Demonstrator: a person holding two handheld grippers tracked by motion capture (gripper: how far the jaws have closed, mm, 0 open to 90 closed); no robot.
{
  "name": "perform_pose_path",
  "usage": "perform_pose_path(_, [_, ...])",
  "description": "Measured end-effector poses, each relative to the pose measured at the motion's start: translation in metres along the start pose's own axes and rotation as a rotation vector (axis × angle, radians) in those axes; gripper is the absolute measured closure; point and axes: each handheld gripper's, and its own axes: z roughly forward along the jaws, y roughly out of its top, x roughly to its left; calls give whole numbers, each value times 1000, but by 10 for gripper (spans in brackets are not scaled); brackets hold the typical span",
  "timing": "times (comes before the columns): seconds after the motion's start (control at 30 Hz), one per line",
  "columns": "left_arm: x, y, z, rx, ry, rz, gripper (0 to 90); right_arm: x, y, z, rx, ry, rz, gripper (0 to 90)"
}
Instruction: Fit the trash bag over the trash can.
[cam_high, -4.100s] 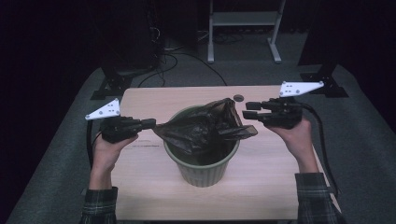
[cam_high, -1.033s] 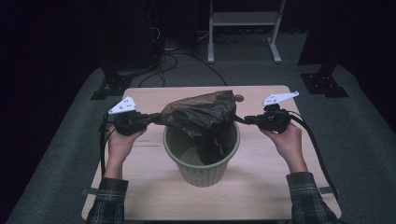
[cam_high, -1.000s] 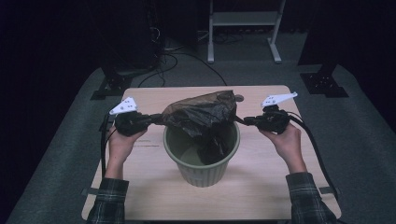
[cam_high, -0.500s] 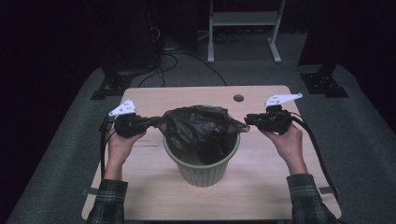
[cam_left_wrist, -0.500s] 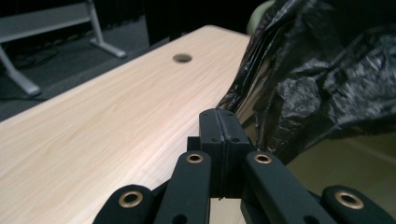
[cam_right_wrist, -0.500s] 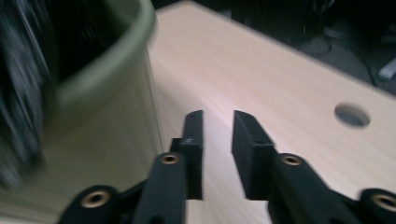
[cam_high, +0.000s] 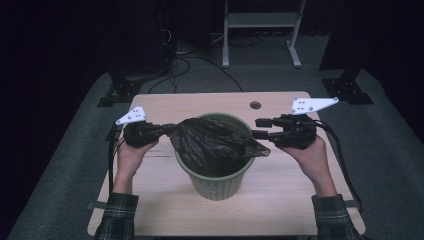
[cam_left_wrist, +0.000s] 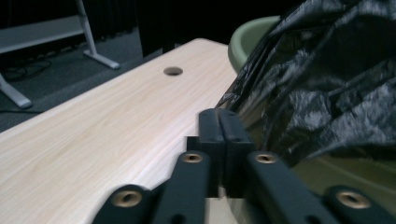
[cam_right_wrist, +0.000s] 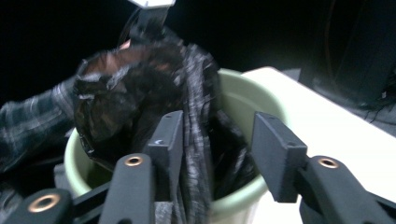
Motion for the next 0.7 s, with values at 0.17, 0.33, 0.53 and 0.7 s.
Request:
perform_pose_path(0.17, [-4, 9, -11, -41, -9, 9, 649, -2, -4, 26, 91, 21, 3, 555])
perform_pose_path(0.33, [-8, 15, -12, -59, -75, 32, 640, -5, -4, 41, 98, 29, -21, 867])
perform_pose_path(0.53, [-3, 13, 0, -58, -105, 15, 590, -17, 1, 39, 46, -23, -4, 898])
perform_pose_path(0.7, [6, 11, 12, -59, -136, 9, 623, -30, 3, 40, 18, -53, 20, 897])
